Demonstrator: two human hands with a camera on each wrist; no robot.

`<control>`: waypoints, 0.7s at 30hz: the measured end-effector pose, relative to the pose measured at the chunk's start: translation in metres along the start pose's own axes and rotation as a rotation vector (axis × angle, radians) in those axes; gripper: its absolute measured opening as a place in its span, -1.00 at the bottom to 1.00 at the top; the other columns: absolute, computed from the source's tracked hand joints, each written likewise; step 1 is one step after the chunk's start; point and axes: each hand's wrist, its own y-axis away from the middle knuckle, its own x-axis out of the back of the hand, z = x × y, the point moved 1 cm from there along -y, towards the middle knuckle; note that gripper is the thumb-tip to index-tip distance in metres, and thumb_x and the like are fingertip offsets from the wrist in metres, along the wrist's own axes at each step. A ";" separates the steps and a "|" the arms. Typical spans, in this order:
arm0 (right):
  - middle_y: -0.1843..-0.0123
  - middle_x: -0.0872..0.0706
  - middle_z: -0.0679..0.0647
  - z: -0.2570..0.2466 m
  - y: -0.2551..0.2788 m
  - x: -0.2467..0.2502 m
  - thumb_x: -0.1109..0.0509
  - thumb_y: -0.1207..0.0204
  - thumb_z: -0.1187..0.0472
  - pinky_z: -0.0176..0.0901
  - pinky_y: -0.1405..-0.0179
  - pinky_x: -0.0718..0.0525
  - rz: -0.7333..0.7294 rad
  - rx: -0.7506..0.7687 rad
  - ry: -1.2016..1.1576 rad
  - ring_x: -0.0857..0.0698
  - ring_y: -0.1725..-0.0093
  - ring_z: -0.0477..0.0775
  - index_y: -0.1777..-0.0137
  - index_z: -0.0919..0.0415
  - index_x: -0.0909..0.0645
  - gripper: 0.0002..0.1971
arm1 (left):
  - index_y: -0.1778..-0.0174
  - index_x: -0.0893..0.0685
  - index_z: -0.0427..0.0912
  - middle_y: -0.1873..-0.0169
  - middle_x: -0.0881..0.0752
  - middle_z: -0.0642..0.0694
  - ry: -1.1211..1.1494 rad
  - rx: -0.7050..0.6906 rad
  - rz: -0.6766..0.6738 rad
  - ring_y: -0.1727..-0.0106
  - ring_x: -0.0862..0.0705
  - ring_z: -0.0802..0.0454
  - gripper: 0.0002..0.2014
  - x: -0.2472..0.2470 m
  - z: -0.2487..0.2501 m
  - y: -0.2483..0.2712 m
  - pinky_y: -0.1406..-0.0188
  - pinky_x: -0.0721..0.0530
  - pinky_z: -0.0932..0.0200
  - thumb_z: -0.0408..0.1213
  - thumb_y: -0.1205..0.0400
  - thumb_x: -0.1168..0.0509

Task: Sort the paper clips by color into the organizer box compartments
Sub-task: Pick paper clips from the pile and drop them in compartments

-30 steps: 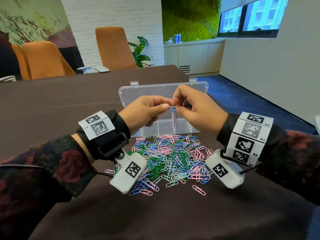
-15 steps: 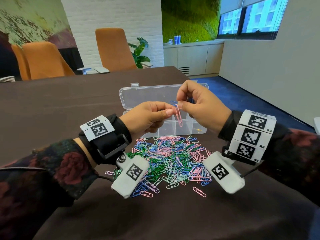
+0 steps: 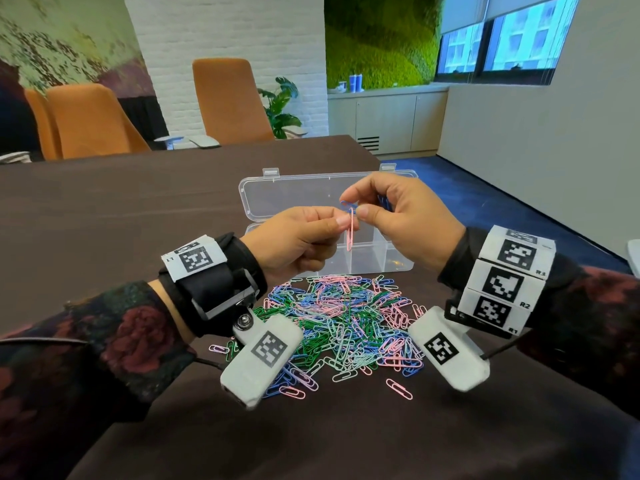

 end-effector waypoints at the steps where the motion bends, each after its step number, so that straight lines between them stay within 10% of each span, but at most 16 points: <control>1: 0.25 -0.63 -0.15 0.000 0.000 -0.001 -0.32 -0.53 0.50 -0.53 0.12 -0.54 0.003 0.000 -0.007 -0.59 0.27 -0.31 0.06 0.13 -0.61 -0.77 | 0.18 -0.60 -0.17 0.54 -0.22 0.07 0.002 -0.002 -0.004 0.56 -0.13 0.20 -0.85 -0.001 0.000 0.000 0.63 -0.05 0.39 -0.16 -0.47 -0.28; 21: 0.32 -0.51 -0.14 0.004 0.010 0.008 -0.25 -0.46 0.35 -0.54 0.27 -0.43 0.014 0.117 0.048 -0.50 0.33 -0.26 0.19 -0.08 -0.48 -0.76 | 0.35 -0.48 -0.17 0.62 -0.25 0.07 0.108 0.024 0.153 0.64 -0.15 0.23 -0.77 -0.014 0.013 -0.001 0.67 -0.02 0.38 -0.41 -0.65 -0.15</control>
